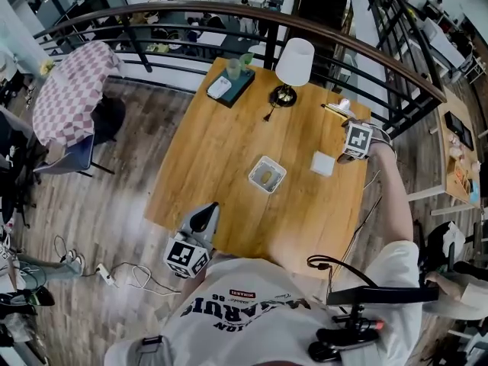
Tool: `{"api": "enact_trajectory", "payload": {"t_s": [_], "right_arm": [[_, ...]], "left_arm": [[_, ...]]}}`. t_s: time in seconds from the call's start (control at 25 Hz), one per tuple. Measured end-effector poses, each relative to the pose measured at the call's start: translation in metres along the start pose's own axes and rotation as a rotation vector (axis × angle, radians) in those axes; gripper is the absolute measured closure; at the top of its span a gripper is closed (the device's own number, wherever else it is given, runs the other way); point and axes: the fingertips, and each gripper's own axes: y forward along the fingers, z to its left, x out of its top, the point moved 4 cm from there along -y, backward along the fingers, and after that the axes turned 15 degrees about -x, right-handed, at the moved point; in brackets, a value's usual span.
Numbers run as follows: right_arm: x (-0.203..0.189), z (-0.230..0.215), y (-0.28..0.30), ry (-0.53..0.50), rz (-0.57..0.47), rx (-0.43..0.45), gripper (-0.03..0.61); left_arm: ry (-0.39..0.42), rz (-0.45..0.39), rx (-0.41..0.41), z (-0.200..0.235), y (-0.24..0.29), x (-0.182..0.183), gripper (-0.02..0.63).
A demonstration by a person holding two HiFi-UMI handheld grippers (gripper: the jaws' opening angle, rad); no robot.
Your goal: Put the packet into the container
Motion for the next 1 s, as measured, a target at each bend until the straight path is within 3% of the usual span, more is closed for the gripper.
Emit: {"api": "enact_trajectory", "payload": {"t_s": [0.48, 1.0], "right_arm": [[-0.010, 0.025, 0.105, -0.001, 0.071, 0.068, 0.046], [-0.020, 0.049, 0.205, 0.053, 0.085, 0.077, 0.046]], "left_arm": [[-0.003, 0.029, 0.006, -0.001, 0.007, -0.005, 0.615], [-0.027, 0.069, 0.042, 0.003, 0.005, -0.012, 0.615]]}}
